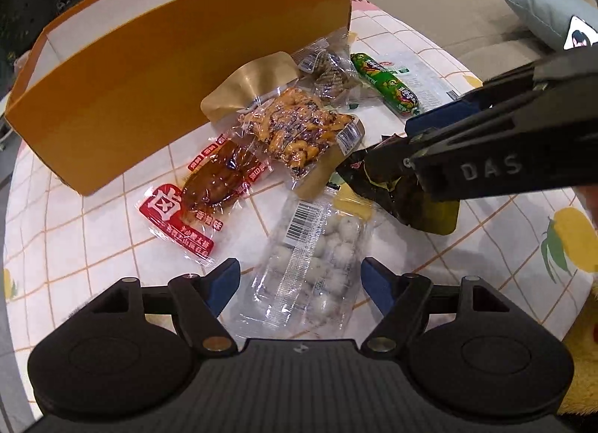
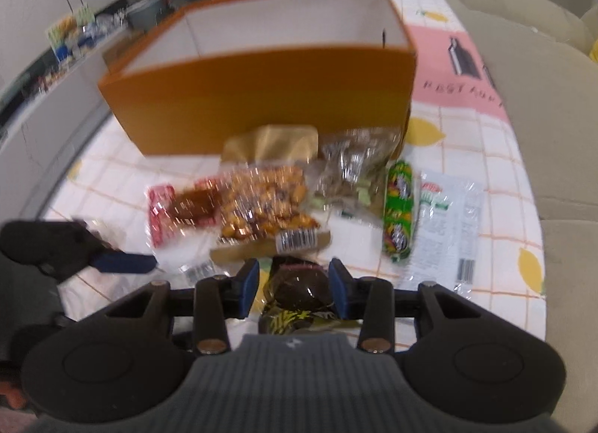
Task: Organize snacks
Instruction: 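Grasp the clear pack of white balls with the left tool while the right tool grasps the dark bottle-shaped snack, then carry both snacks into the orange box and open both tools, then withdraw both tools from the box toward the remaining snacks, then reach the left tool to the red braised snack while the right tool reaches the peanut pack, then grasp the red braised duck pack with the left tool while the right tool grasps the peanut pack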
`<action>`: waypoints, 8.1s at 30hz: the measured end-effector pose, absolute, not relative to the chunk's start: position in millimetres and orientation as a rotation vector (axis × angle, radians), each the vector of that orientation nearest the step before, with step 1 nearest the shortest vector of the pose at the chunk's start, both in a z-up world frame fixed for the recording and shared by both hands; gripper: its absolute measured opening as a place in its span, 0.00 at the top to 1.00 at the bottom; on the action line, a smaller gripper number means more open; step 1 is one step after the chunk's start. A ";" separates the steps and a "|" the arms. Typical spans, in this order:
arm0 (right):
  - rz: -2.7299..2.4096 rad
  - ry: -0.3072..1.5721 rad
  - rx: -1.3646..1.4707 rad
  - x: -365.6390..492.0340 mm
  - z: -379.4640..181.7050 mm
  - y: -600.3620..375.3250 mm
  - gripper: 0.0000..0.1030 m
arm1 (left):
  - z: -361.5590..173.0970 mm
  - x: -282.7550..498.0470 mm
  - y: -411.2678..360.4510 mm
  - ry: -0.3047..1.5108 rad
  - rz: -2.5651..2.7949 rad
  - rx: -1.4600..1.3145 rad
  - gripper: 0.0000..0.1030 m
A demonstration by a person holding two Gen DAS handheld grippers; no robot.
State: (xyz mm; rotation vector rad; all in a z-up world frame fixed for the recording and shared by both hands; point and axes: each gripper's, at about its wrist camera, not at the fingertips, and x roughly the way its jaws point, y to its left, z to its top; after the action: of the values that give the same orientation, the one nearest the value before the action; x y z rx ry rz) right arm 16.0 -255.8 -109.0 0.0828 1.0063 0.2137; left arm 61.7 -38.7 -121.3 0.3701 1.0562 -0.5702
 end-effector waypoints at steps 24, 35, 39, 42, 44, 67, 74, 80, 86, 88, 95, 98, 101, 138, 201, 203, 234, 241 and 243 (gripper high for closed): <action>0.189 1.066 0.068 4.6 -133.2 -261.5 0.47 | -127.1 60.1 -46.2 1.040 -0.540 0.315 0.28; 0.173 1.050 0.105 -3.9 -122.5 -269.9 0.49 | -116.9 48.6 -38.5 1.070 -0.467 0.238 0.35; 0.166 1.027 0.113 -11.1 -109.7 -274.2 0.49 | -100.9 44.6 -29.3 1.085 -0.462 0.158 0.36; 0.158 1.014 0.129 -15.3 -100.8 -277.4 0.49 | -83.8 41.3 -24.3 1.069 -0.459 0.104 0.37; 0.158 1.001 0.142 -18.3 -94.3 -279.2 0.49 | -71.1 39.9 -21.5 1.041 -0.458 0.077 0.37; 0.214 0.791 0.147 23.6 -8.6 -274.8 0.49 | 34.3 115.1 -10.1 0.779 -0.365 -0.006 0.37; 0.212 0.757 0.136 77.0 8.0 -271.2 0.49 | 38.8 153.8 -8.1 0.801 -0.346 -0.008 0.37; 0.223 0.760 0.079 122.4 7.8 -256.8 0.49 | 38.1 188.3 -11.8 0.818 -0.334 0.017 0.38; 0.209 0.818 0.020 170.5 -8.4 -248.3 0.49 | 15.6 226.2 -16.4 0.874 -0.299 0.064 0.40; 0.205 0.849 0.003 184.3 -17.3 -245.6 0.49 | 5.6 238.0 -15.8 0.910 -0.301 0.047 0.69; 0.205 0.986 -0.058 215.2 -53.1 -235.2 0.49 | -24.5 262.1 -24.0 1.016 -0.301 0.075 0.73; 0.210 1.050 -0.054 221.1 -67.6 -233.8 0.49 | -31.6 261.2 -24.0 1.035 -0.302 0.079 0.73; 0.197 1.094 -0.049 225.0 -77.6 -234.3 0.49 | -34.6 261.0 -23.7 1.041 -0.291 0.091 0.73; 0.158 0.923 -0.064 132.8 -20.9 -239.4 0.38 | 7.8 166.7 -17.6 0.887 -0.252 0.091 0.48; 0.325 0.912 -0.095 36.9 -145.0 -221.9 0.32 | -125.8 125.3 -22.7 0.894 -0.562 0.486 0.17; 0.323 0.923 -0.073 35.7 -145.5 -225.5 0.32 | -128.1 128.1 -19.1 0.913 -0.564 0.438 0.17; 0.208 1.068 -0.006 -5.4 -129.1 -264.6 0.30 | -109.0 74.4 -44.6 0.985 -0.546 0.312 0.13; 0.232 1.043 -0.083 -8.4 -128.9 -255.4 0.27 | -128.0 71.4 -61.0 1.023 -0.507 0.416 0.13; 0.235 1.040 -0.089 -7.9 -129.2 -253.8 0.25 | -127.8 72.0 -59.9 1.021 -0.500 0.398 0.13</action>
State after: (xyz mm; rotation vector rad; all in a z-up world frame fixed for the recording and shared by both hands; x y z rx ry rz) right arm -7.9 -253.8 -129.2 -0.0889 1.0396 0.2353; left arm 72.0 -59.9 -127.8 0.3981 1.0209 -0.4997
